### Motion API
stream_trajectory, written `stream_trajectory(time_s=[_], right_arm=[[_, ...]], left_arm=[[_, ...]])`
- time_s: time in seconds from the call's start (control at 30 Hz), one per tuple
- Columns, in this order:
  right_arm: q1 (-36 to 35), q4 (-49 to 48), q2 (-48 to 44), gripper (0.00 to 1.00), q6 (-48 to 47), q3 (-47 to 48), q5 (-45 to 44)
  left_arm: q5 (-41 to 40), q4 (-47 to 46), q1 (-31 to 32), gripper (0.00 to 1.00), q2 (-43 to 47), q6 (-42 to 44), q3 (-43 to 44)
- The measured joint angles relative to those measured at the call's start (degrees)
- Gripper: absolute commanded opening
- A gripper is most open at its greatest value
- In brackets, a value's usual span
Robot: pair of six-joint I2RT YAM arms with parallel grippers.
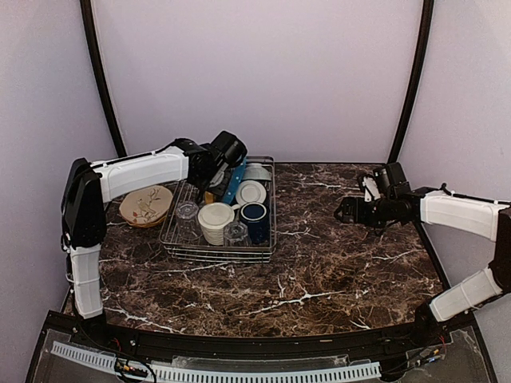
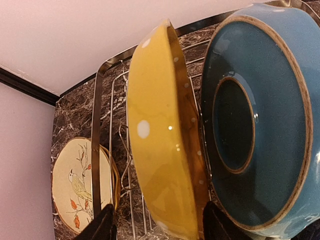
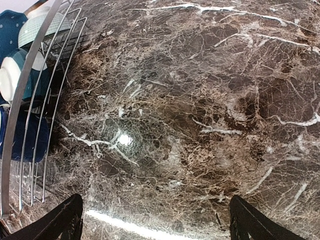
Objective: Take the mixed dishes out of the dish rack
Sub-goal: Grab the plate from the dish rack.
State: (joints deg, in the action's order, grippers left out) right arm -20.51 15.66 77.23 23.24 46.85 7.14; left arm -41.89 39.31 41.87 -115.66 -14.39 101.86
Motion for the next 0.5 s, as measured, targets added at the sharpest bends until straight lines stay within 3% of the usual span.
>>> stream_trajectory(time_s=[0.33,0.5], right_arm=[[-1.44,0.42,0.02,0.99,0.0,1.27,-1.25],[-1.64,0.7,0.24,0.99,0.02,1.31,-1.4]], left_arm=[[-1.88,0.28,-0.63,0.46,-3.78,-1.29,6.45],[-2.78,1.09,-0.85,0.32,-7.15,-1.05,10.84]])
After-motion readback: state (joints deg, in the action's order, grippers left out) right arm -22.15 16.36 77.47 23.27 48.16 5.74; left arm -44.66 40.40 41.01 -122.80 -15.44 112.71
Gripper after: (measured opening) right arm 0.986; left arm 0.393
